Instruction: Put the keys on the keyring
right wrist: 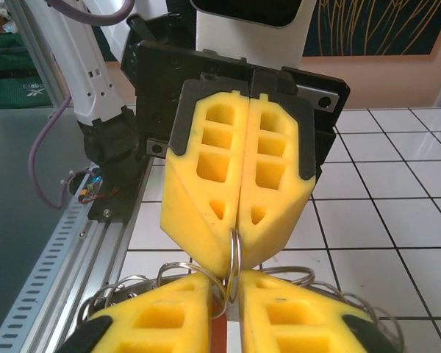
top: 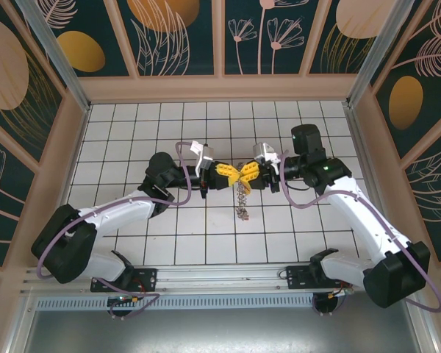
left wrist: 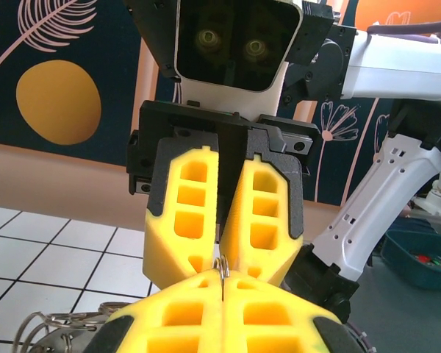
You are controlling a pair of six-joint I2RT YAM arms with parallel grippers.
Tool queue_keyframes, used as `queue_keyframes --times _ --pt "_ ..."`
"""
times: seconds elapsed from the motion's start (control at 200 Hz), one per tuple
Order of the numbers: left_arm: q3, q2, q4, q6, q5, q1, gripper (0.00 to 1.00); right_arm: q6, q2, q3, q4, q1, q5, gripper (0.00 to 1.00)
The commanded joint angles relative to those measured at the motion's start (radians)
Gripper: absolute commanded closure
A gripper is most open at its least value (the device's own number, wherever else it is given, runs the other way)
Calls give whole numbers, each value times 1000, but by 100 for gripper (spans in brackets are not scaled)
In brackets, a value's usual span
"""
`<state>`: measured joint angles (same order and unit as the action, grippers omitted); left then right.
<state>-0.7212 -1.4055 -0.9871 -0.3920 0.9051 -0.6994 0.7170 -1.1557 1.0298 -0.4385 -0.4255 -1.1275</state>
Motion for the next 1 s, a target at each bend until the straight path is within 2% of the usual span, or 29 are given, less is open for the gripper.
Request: queue_keyframes --times 0.0,0.225,0.285,0.315,0.355,0.455,0.536,0.576,0.676,0.731,0.821,0.996 --pt "0 -10 -148 -49 -25 -9 100 -15 -13 -26 52 -28 -41 87" --pt "44 -25 -268 -101 -43 -15 100 -50 -24 -41 81 -32 -26 87" --pt "52 -11 -241 -82 -58 -15 100 -49 -25 -40 74 -31 -18 100" --pt "53 -1 -212 -67 -65 -14 100 -49 -26 -35 66 -30 -11 100" --pt "47 13 -149 -40 -69 -15 100 -43 -26 -29 49 -28 2 100" --pt "-1 56 109 92 -69 -15 84 -10 -32 -5 -16 -26 43 100" --pt "-47 91 334 250 -61 -15 83 25 -35 17 -69 -27 71 100" --pt "-83 101 460 337 -71 -15 75 36 -34 25 -87 -27 89 100" --pt "-212 85 859 566 -88 -15 75 53 -34 47 -122 -34 129 100" --pt "-275 66 1002 645 -110 -15 75 59 -36 57 -132 -37 143 100" --pt "-325 47 1109 703 -120 -15 74 64 -45 68 -140 -51 163 100" --pt "-337 53 1090 697 -93 -15 72 80 -68 84 -163 -85 247 100"
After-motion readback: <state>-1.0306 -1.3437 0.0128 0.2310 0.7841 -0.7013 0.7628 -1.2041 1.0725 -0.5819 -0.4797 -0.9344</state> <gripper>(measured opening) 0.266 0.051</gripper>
